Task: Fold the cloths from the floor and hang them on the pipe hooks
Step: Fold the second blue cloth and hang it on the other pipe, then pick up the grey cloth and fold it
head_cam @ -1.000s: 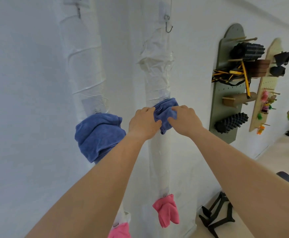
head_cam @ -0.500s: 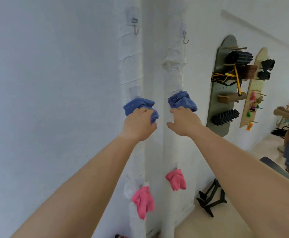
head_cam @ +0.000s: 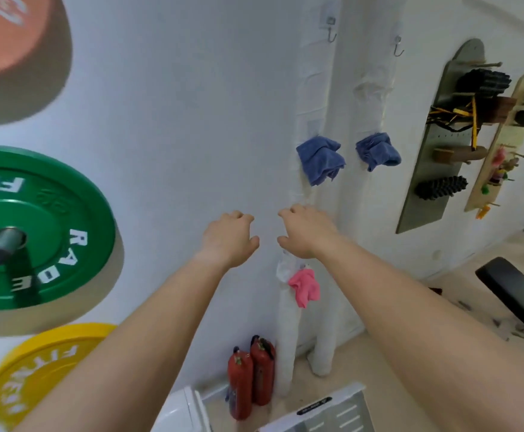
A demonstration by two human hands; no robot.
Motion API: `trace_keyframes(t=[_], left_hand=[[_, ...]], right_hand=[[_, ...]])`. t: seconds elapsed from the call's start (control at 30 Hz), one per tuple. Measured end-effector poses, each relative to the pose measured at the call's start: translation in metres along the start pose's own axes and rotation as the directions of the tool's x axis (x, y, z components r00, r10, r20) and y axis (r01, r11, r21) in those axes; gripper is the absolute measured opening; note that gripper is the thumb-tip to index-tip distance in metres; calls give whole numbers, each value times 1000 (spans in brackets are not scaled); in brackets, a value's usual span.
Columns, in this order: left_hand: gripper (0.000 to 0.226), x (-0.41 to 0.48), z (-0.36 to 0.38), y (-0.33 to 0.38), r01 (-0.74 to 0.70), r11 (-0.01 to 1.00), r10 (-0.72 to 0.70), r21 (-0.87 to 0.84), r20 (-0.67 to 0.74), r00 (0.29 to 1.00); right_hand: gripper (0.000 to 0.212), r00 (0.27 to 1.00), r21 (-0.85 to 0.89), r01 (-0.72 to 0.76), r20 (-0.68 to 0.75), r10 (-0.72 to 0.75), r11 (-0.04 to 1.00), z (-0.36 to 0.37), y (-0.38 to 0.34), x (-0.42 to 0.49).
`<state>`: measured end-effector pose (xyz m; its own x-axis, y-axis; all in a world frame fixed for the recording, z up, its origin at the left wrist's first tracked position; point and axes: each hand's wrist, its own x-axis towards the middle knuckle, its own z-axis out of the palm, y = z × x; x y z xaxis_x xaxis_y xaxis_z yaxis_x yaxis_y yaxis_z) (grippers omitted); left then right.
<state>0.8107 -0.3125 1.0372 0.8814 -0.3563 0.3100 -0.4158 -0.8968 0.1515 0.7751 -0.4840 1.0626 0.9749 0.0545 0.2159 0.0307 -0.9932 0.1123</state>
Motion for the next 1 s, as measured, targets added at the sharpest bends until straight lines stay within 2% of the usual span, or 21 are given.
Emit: trace_keyframes(t=[0.2, 0.4, 0.53, 0.67, 0.83, 0.93, 1.0], left_hand=[[55, -119, 29, -52, 190, 982, -189, 3, 58, 980], [54, -269, 109, -89, 273, 960, -278, 60, 289, 916], [53, -366, 166, -128, 392, 916, -391, 80, 396, 831], [52, -447, 222, -165, 482, 870, -464, 105, 507, 726], [50, -546, 334, -224, 563, 822, -506, 84, 559, 656], [49, -619, 431, -262, 593, 798, -522, 107, 614, 592], [47, -670, 506, -286, 558, 822, -489, 116, 645, 587]], right_hand=[[59, 994, 145, 82, 63, -92, 986, 53, -79, -68], [58, 945, 274, 103, 274, -181, 956, 151, -155, -167], [46, 882, 266, 141, 404, -243, 954, 219, -203, -227], [53, 819, 299, 204, 470, -330, 932, 290, -260, -273], [54, 752, 400, 168, 539, -379, 901, 425, -347, -326], [53, 688, 400, 167, 607, -397, 901, 535, -403, -363], [49, 648, 383, 160, 655, -389, 910, 620, -433, -391]])
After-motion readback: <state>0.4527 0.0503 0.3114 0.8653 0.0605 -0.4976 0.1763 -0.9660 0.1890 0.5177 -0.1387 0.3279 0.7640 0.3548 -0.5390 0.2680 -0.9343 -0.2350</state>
